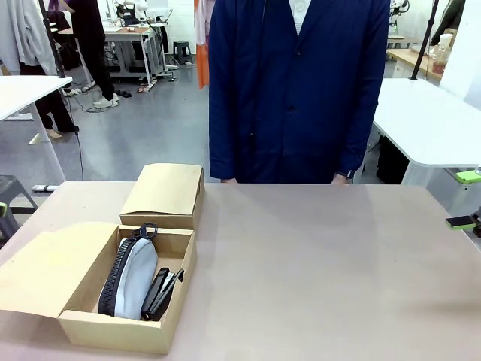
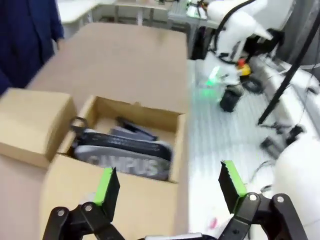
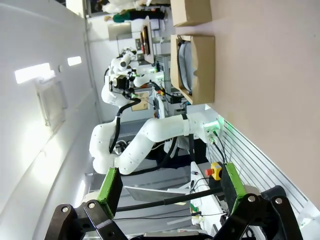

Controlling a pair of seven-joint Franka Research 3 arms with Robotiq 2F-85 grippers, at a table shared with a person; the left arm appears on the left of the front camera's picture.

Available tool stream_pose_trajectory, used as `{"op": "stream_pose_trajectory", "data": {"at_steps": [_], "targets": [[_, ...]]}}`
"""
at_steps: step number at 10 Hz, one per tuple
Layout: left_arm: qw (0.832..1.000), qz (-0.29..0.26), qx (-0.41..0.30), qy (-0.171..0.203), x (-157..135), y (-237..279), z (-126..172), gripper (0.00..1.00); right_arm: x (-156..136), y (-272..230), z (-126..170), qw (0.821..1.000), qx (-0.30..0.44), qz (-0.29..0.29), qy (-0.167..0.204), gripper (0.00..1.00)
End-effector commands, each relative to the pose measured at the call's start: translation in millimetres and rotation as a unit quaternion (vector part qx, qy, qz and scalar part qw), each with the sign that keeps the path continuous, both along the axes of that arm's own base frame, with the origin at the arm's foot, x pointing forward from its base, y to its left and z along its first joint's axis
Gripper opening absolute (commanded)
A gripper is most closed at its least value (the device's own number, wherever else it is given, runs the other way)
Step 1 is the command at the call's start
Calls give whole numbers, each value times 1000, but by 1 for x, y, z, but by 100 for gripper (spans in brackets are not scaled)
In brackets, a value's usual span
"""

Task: Place items inside the box.
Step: Close the lid of the Mailer Box closest to the robot.

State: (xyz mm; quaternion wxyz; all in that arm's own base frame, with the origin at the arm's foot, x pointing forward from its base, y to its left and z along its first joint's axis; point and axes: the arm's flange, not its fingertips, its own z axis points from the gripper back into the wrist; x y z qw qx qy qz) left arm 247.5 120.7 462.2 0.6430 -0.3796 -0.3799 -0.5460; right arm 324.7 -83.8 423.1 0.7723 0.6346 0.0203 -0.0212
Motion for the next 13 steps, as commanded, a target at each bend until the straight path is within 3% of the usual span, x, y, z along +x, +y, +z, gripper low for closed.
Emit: {"op": "stream_pose_trajectory", "data": {"at_steps": [1,3,4,5,8,9,13], "targets": [[997,0,-2,83,-8,-12,5,100,-1,-1,0,1000,-7,2,-6,100],[997,0,-2,83,-8,-12,5,100,-1,-1,0,1000,-7,2,-6,100],[1000,0,-2,26,0,-2,-3,100,-1,-1,0,1000,-7,2,-6,100],[999,6,43,-4,33,8,-27,100,-1,-1,0,1000,-7,2,-6,100],[994,16,67,-81,84,45,-70,100,-1,-1,0,1000,-7,2,-6,100],[993,27,72,-89,96,59,-84,100,-1,-1,0,1000,-7,2,-6,100],[993,52,102,-29,120,104,-125,100,-1,-1,0,1000,-7,2,-6,100]]}}
